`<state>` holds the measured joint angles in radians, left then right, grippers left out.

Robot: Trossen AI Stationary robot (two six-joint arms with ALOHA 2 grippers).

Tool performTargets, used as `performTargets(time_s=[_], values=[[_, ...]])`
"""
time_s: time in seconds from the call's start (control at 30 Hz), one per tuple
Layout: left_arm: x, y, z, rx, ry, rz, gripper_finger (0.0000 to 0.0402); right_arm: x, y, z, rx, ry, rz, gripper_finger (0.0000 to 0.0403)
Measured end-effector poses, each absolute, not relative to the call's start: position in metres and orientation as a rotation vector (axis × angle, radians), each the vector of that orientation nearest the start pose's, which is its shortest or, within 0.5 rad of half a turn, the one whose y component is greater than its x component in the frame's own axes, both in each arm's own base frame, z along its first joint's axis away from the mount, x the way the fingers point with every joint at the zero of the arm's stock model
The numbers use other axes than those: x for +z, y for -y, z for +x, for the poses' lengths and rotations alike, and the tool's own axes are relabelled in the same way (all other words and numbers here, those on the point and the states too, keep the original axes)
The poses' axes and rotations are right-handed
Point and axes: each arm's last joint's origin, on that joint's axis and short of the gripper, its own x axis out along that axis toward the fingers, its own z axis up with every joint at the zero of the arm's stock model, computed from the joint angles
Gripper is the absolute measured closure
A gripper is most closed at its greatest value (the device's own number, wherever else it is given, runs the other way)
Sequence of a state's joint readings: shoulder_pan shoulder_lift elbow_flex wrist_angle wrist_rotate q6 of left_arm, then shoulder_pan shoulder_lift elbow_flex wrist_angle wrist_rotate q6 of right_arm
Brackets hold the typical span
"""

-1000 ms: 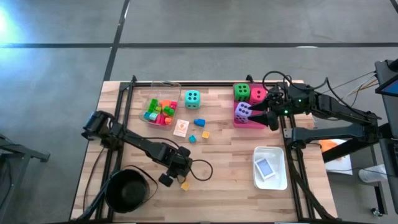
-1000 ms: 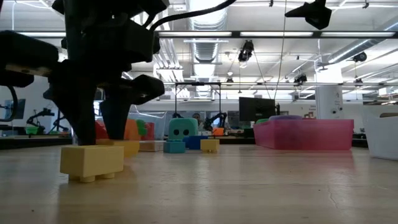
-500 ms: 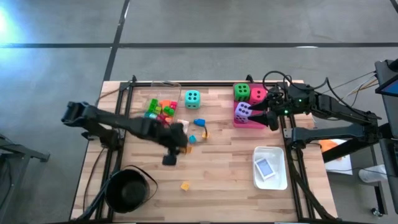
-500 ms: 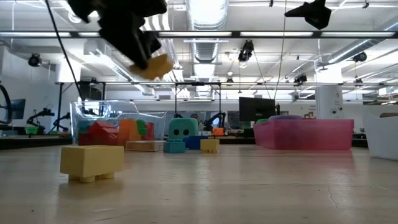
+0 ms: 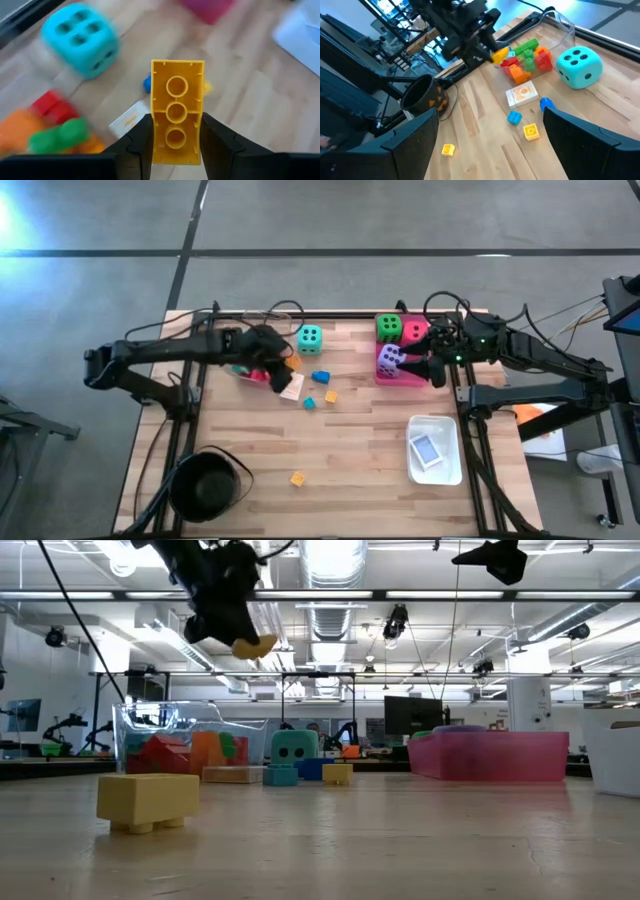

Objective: Pick & Place Toys
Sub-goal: Put the yellow game piece into the transparent bin

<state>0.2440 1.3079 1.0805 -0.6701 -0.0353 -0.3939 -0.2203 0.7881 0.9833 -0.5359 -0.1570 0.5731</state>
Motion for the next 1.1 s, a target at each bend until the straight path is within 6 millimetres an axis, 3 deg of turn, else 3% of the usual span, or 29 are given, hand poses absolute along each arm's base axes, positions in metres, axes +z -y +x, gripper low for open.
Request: performTargets(time_s=[0.27, 0.43, 0.77, 1.1], values=[[0.276, -0.1, 0.23, 0.782, -0.896, -0.701, 0.028, 0.363, 0.03, 0.154, -0.163, -0.321, 0.633, 0.0055], [0.268, -0.105, 0.218, 0.893, -0.999, -0.747, 0.028, 0.362, 0.031, 0.156, -0.167, -0.327, 0.631, 0.0055], [0.259, -0.106, 0.219, 0.922, -1.069, -0.747, 0.0281, 0.36, 0.032, 0.159, -0.195, -0.331, 0.627, 0.0055], [0.226, -0.114, 0.236, 0.885, -1.247, -0.738, 0.0281, 0.359, 0.033, 0.161, -0.223, -0.33, 0.627, 0.0055]])
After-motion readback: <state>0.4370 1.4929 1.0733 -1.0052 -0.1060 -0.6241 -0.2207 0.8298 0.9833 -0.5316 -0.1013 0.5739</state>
